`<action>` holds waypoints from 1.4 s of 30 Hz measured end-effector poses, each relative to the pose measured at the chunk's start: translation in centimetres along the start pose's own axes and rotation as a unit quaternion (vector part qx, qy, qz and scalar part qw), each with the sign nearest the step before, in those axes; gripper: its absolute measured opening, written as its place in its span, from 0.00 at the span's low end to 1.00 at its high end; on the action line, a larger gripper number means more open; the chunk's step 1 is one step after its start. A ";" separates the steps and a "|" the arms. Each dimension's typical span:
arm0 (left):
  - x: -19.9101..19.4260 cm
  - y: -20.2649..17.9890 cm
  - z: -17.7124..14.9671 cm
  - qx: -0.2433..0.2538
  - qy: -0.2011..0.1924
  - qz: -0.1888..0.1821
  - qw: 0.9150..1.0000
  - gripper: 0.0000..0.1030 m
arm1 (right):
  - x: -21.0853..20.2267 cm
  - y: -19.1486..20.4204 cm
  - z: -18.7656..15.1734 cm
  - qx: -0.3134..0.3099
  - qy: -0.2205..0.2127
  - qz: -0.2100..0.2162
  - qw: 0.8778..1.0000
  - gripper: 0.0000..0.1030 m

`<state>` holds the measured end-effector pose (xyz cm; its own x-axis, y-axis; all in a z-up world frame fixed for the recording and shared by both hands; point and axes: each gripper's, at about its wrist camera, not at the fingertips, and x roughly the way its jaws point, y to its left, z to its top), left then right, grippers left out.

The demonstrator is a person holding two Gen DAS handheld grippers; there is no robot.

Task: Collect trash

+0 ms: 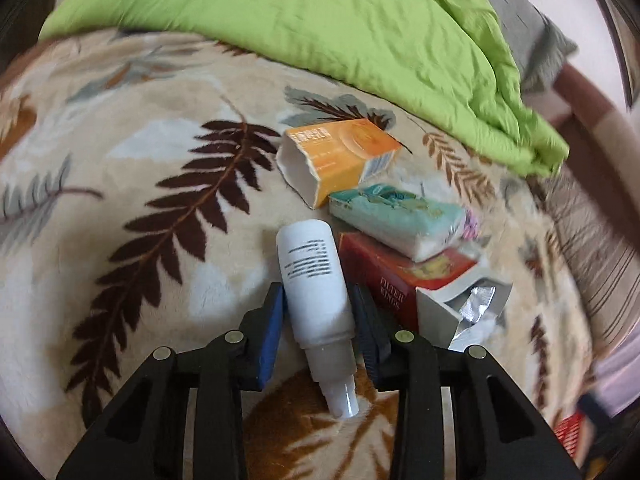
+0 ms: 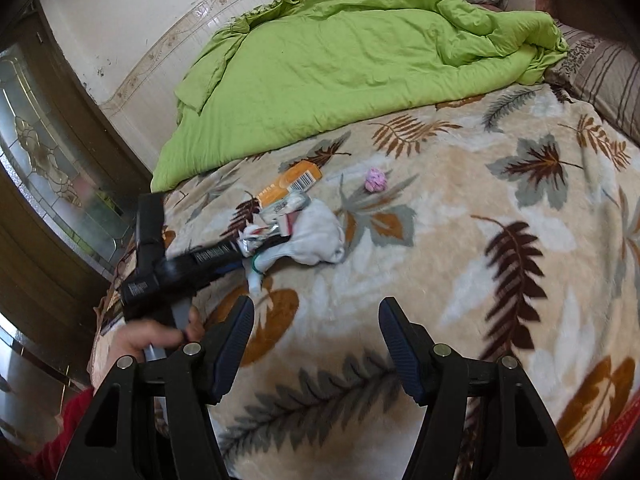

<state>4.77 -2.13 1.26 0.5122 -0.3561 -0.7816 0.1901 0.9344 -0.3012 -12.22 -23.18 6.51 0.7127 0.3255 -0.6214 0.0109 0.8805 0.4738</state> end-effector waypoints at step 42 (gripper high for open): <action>-5.2 2.5 0.2 0.036 -0.093 0.075 0.992 0.29 | 7.4 5.6 4.8 -0.105 -0.067 -0.030 0.992 0.33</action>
<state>2.73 2.03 4.71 0.6837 -0.2117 -0.6984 0.1553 0.9773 -0.1443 -3.51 -17.49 7.50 0.8020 0.2334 -0.5499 -0.0791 0.9539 0.2896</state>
